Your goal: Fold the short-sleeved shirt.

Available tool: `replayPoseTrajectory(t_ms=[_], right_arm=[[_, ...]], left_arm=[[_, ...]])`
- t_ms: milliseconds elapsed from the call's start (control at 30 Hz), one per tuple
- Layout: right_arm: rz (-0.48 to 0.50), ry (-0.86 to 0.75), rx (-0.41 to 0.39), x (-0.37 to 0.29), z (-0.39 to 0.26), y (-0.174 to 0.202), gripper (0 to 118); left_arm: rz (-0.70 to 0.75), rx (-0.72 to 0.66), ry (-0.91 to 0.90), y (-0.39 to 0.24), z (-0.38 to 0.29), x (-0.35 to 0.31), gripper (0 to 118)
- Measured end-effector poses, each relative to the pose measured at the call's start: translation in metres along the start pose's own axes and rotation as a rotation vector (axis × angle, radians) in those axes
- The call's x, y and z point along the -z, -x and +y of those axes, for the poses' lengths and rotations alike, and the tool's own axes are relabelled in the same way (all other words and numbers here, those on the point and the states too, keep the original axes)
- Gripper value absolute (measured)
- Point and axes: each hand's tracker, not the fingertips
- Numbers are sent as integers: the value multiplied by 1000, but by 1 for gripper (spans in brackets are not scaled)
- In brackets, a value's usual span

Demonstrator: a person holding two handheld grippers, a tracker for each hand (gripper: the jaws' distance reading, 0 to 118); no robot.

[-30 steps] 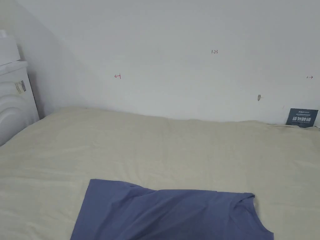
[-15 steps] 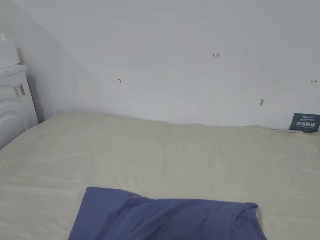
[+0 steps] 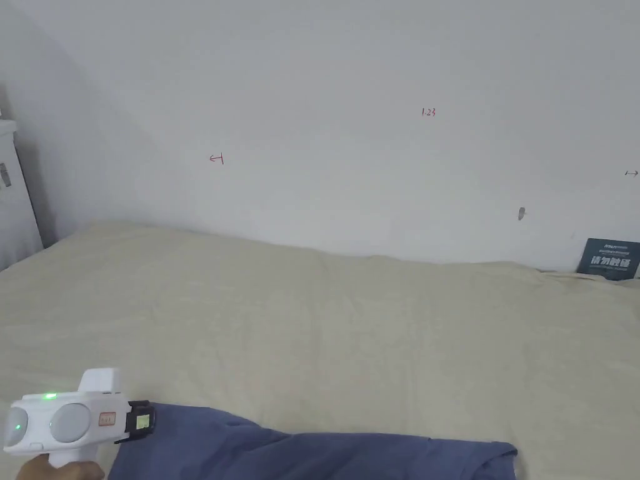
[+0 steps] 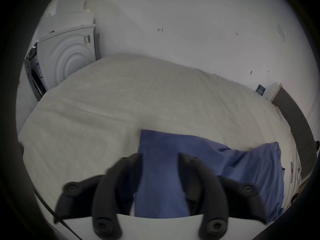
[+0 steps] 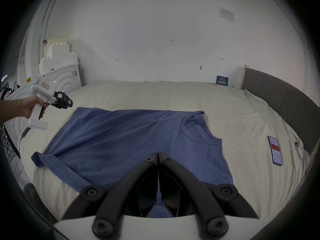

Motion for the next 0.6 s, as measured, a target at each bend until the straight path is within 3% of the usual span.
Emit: replayPoseTrajectory(t_ms=[233, 467, 600], right_arm=[[-18, 44, -22, 16, 1, -8, 0], [-31, 80, -36, 28, -2, -9, 0], [-31, 91, -34, 31, -4, -8, 0]], left_arm=[[53, -29, 23, 0, 23, 49, 89], [188, 94, 156, 4, 29, 100, 89], [165, 88, 140, 0, 28, 106, 80]])
